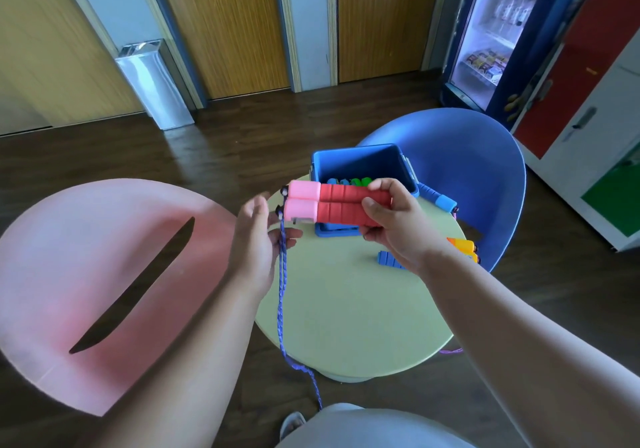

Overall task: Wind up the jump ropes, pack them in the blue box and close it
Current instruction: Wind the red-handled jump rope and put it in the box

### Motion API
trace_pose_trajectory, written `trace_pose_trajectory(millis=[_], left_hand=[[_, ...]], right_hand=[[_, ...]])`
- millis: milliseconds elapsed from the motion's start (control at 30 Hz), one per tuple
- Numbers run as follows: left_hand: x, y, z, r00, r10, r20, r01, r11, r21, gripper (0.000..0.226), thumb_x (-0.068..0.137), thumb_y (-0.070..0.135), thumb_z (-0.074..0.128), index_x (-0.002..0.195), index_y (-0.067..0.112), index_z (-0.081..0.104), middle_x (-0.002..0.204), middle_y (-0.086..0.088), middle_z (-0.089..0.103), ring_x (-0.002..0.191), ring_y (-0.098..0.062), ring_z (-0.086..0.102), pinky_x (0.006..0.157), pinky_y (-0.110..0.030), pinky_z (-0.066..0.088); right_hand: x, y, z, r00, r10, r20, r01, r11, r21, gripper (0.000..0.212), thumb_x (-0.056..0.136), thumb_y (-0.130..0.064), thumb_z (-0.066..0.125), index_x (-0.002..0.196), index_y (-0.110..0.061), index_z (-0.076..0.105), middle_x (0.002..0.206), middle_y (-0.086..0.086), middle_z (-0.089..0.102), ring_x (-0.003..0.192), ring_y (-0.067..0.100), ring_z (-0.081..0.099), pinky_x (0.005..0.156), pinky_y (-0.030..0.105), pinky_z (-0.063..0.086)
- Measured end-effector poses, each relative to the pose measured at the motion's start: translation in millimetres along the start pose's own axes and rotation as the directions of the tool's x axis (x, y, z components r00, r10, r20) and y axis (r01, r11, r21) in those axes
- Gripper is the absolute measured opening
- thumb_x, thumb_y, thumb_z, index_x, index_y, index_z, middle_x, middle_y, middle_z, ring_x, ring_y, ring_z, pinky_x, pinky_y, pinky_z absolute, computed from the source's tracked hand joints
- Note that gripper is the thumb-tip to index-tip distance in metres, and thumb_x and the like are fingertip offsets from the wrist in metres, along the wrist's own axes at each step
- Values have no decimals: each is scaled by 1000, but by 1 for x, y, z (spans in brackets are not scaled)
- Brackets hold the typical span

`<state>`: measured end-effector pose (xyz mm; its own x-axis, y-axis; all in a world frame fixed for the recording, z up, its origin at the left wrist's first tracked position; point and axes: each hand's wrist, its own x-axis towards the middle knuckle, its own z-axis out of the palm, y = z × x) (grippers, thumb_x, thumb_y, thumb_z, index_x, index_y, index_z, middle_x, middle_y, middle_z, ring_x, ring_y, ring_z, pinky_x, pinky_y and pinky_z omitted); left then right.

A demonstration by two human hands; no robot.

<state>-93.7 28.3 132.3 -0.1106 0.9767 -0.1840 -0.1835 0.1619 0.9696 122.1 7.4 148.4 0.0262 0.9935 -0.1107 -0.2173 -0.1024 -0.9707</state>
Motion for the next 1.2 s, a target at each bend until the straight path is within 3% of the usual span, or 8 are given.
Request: trace_pose_trajectory(millis=[233, 467, 600, 733, 867, 1033, 1100, 1200], left_hand=[[-32, -23, 12, 995, -80, -60, 82, 996, 38, 22, 100, 2, 54, 91, 7, 73, 83, -8, 77, 78, -31, 75, 85, -43, 57], [-42, -10, 52, 999, -40, -1, 40, 996, 83, 22, 94, 13, 72, 73, 14, 79, 78, -20, 73, 78, -27, 77, 94, -52, 59], [-33, 0, 58, 999, -51, -3, 51, 993, 105, 15, 82, 20, 77, 78, 5, 76, 79, -12, 69, 76, -23, 64, 97, -58, 54], [-30, 2, 59, 988, -157, 2, 156, 986, 50, 4, 87, -2, 76, 90, 1, 76, 91, -16, 78, 85, -31, 77, 85, -39, 64], [-35, 2, 63, 986, -167, 6, 167, 986, 25, 5, 88, -6, 73, 86, -1, 73, 80, -12, 77, 72, -23, 77, 72, -30, 63], [-35, -5, 63, 991, -127, -51, 133, 982, 134, 6, 84, 4, 80, 83, 8, 76, 73, 1, 75, 65, -10, 70, 66, -17, 57], [-35, -5, 62, 994, -90, -58, 99, 979, 177, 7, 83, 6, 82, 82, 11, 78, 70, 6, 75, 60, -4, 66, 58, -8, 49], [-34, -3, 63, 997, -66, -42, 73, 974, 213, 3, 82, 8, 81, 83, 10, 80, 79, -2, 79, 66, -7, 70, 56, -6, 46]], right_hand=[[19, -18, 11, 970, -72, -234, 81, 996, 27, 11, 103, -11, 53, 104, -22, 51, 100, 4, 60, 66, 20, 58, 69, 35, 54], [25, -14, 40, 964, -125, -234, 115, 992, -59, 10, 103, -12, 51, 109, -20, 48, 95, 6, 60, 56, 15, 57, 61, 33, 53], [23, -3, 45, 961, -150, -234, 120, 984, -135, 14, 102, -16, 53, 108, -28, 49, 117, 10, 59, 80, 22, 64, 71, 39, 61], [18, 4, 43, 954, -217, -207, 158, 950, -269, 22, 99, -20, 54, 102, -40, 46, 114, 0, 59, 98, 25, 64, 81, 42, 59], [16, 12, 37, 958, -223, -181, 155, 932, -329, 17, 102, -13, 52, 113, -25, 45, 110, -4, 57, 96, 15, 59, 77, 34, 51], [10, 15, 36, 969, -174, -177, 105, 934, -342, 16, 102, -17, 51, 110, -29, 44, 111, -4, 58, 106, 27, 63, 86, 51, 58], [8, 16, 35, 972, -164, -171, 96, 931, -351, 14, 103, -19, 49, 112, -29, 44, 116, -1, 58, 107, 29, 64, 83, 52, 59], [5, 17, 33, 981, -103, -166, 47, 950, -309, 9, 106, -20, 44, 115, -22, 42, 127, 10, 56, 101, 28, 65, 66, 45, 62]])
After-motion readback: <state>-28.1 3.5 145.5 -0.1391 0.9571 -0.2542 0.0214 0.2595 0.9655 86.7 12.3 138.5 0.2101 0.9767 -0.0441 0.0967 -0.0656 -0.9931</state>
